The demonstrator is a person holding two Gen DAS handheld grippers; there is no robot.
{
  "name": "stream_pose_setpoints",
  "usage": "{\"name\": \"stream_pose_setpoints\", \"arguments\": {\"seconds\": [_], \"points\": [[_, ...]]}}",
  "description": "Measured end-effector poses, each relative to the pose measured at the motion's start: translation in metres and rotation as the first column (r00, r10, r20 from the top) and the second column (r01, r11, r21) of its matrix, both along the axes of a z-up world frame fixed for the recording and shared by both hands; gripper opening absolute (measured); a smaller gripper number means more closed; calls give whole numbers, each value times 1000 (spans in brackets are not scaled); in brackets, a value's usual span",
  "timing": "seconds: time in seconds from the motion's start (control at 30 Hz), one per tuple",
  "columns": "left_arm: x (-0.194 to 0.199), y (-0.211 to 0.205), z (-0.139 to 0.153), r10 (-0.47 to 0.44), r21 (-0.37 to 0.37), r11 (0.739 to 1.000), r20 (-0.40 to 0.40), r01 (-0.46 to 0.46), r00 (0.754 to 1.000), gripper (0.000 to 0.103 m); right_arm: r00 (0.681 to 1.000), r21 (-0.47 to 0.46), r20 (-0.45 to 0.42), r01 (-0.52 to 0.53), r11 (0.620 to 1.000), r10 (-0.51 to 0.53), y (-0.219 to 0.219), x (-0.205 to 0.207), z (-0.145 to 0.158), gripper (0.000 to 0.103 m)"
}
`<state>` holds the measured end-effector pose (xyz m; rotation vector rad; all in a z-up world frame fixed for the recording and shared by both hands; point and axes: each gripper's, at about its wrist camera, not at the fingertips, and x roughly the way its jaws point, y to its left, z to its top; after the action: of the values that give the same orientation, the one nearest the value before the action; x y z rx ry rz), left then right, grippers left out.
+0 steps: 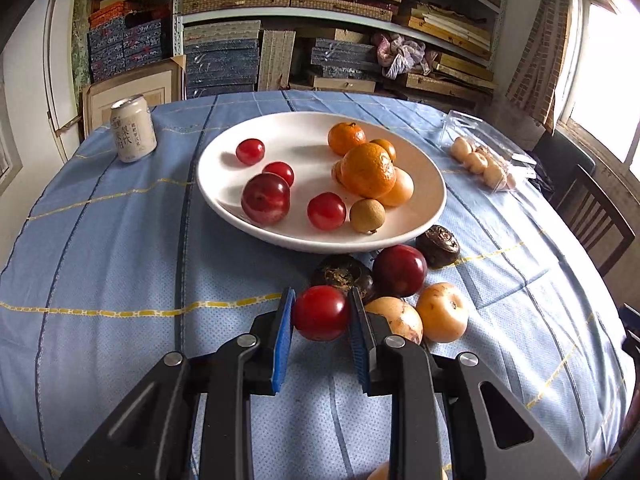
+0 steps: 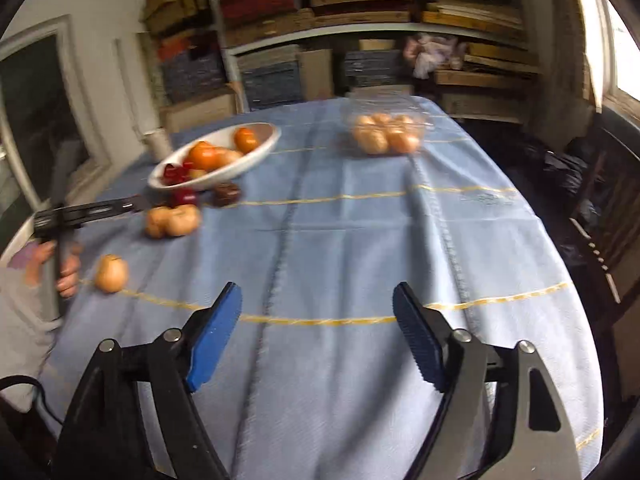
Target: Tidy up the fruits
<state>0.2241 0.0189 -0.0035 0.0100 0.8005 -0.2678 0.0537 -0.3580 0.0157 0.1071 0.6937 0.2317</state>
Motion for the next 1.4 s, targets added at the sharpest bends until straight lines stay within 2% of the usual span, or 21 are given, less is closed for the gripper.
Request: {"name": "stream_pose_setpoints", "arguments": {"seconds": [0.1, 0.2, 0.3, 0.37, 0.43, 0.47, 0.5, 0.57, 0.63, 0.77, 0.9, 1.13, 1.27, 1.4], "points": [[0, 3, 3, -1, -12, 1000, 11, 1, 1000, 27, 992, -53, 40, -118, 992, 121, 22, -62, -1, 73], [1, 4, 1, -17, -37, 999, -5, 17, 1000, 27, 960, -177, 81, -252, 951, 270, 54, -135, -3, 73], [-1, 2, 0, -26, -36, 999, -7, 26, 1000, 27, 956, -193, 38, -279, 941, 291, 77, -163, -16, 72], [-4, 3, 2, -25, -36, 999, 1, 25, 1000, 27, 963, -207, 39, -252, 945, 265, 84, -159, -25, 72], [-7, 4, 5, -20, -34, 999, 15, 21, 1000, 27, 969, -137, 18, -241, 961, 245, 84, -143, -34, 72], [-8, 5, 6, -16, -36, 999, 19, 17, 1000, 27, 973, -123, 7, -229, 966, 231, 83, -134, -39, 66], [-9, 7, 6, -12, -40, 999, 19, 13, 1000, 27, 977, -112, -14, -213, 971, 213, 80, -122, -44, 52], [-8, 10, 6, -6, -49, 999, 16, 7, 1000, 27, 978, -55, -73, -200, 978, 196, 74, -102, -53, 38], [-7, 11, 6, -7, -51, 999, 13, 7, 1000, 27, 978, -19, -86, -194, 981, 191, 71, -94, -56, 38], [-5, 8, 2, -20, -44, 999, 2, 20, 1000, 27, 980, -38, -77, -185, 982, 181, 74, -88, -53, 41], [-8, 4, 2, -30, -21, 999, 12, 30, 999, 27, 980, -35, -73, -190, 981, 187, 77, -83, -48, 38], [-9, 4, 3, -30, -23, 999, 16, 30, 999, 27, 967, -92, -105, -240, 966, 231, 96, -67, -40, 38], [-8, 6, 3, -25, -26, 999, 19, 25, 1000, 27, 964, -134, -55, -265, 955, 260, 108, -45, -22, 38], [-6, 7, 3, -18, -22, 1000, 17, 19, 1000, 27, 956, -177, 0, -287, 941, 292, 122, -8, 0, 38]]}}
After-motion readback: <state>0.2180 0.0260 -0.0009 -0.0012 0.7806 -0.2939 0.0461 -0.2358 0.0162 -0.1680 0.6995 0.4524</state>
